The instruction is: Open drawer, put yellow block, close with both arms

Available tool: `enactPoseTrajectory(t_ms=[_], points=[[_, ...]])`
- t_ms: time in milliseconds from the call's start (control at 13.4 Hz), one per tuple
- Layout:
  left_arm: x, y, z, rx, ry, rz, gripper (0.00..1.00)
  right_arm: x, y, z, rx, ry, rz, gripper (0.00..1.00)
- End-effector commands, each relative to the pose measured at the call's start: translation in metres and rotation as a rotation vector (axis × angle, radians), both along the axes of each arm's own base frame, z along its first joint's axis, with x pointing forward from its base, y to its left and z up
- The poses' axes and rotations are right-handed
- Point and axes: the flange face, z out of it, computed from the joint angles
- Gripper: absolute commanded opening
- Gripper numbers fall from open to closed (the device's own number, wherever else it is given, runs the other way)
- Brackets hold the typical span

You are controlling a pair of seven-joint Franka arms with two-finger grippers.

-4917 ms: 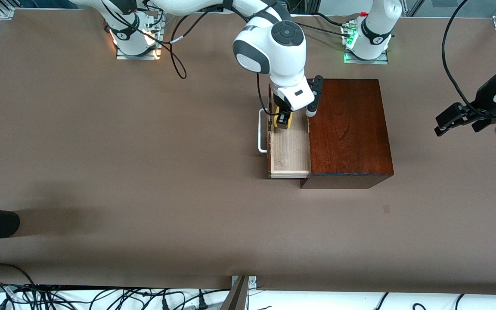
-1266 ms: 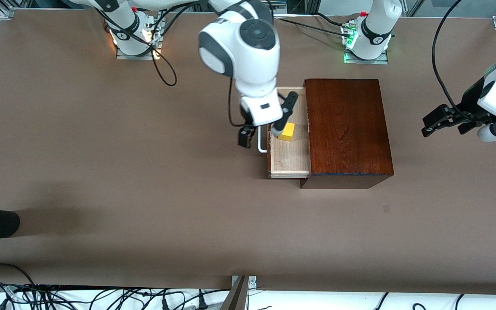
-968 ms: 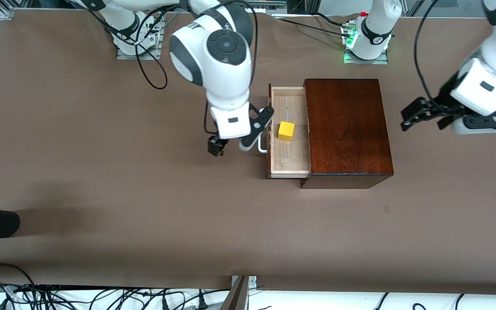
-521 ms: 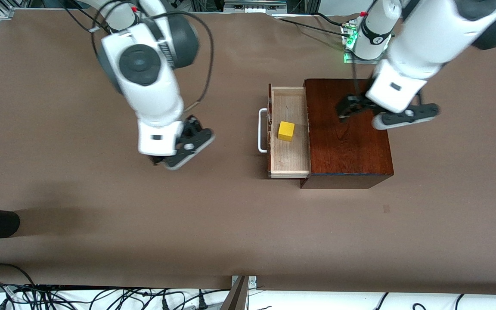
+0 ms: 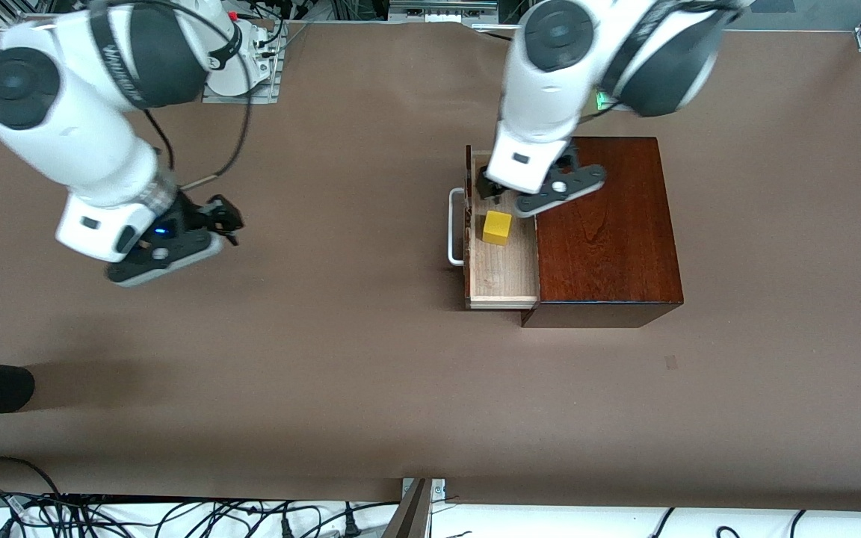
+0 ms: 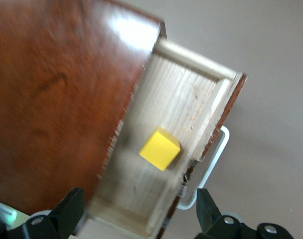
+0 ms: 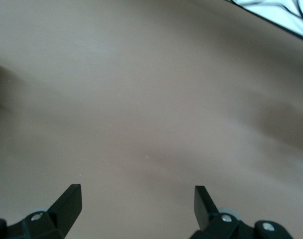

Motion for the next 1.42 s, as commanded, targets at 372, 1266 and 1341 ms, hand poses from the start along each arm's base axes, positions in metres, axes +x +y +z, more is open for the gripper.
enactPoseTrajectory(t_ms=[372,1266,1341], points=[[-0.009,-0.094,-0.121,0.028,-0.040,0.277,1.00,-0.051,-0.124,0.026,0.026,0.026,-0.321,1.00],[-0.026,-0.127,-0.171,0.097,-0.062,0.619,1.00,-0.051,-0.150,0.030,0.010,0.046,-0.398,1.00],[-0.027,-0.127,-0.181,0.110,-0.058,0.649,1.00,-0.051,-0.150,0.030,0.011,0.048,-0.399,1.00]])
